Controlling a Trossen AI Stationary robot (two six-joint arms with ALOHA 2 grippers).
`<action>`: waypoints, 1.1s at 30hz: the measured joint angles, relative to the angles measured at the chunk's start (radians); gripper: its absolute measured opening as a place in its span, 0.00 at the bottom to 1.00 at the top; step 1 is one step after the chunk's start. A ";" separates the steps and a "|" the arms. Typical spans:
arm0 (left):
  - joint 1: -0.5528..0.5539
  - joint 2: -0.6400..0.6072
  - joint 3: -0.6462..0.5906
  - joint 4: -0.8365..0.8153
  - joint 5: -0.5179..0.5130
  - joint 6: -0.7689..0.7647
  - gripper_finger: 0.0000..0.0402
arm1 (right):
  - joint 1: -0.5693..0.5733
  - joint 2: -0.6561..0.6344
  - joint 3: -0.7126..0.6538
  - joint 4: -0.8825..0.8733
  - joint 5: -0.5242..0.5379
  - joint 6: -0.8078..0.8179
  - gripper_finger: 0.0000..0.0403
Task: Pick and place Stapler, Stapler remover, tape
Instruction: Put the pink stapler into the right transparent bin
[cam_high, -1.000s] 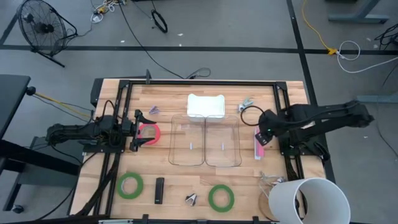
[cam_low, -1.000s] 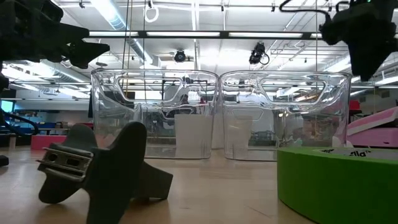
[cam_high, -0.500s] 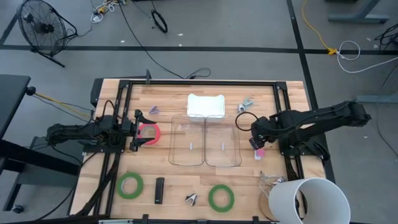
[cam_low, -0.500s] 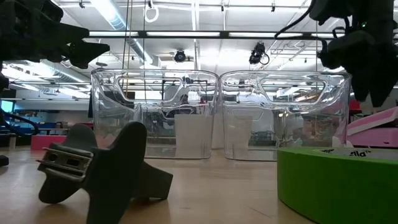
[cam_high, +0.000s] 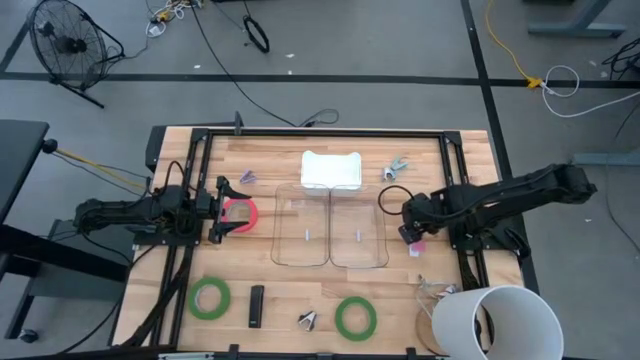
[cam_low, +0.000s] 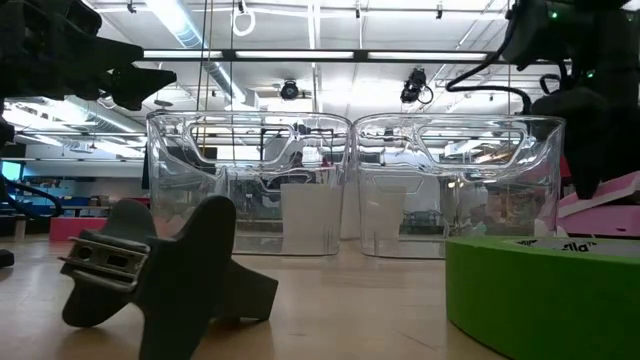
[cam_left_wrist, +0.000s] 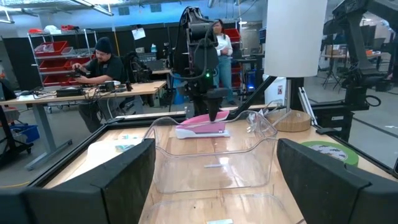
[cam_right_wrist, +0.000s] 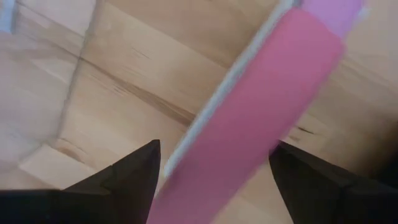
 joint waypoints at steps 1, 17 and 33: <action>0.000 0.000 0.000 0.000 0.000 0.000 0.84 | 0.000 0.000 -0.011 0.019 0.000 0.000 0.74; 0.000 0.000 0.000 0.000 0.000 0.000 0.84 | 0.000 0.000 -0.138 0.104 0.025 0.061 0.50; 0.000 0.000 0.000 0.014 0.001 -0.034 0.84 | -0.053 0.000 0.033 -0.051 -0.035 -0.102 0.31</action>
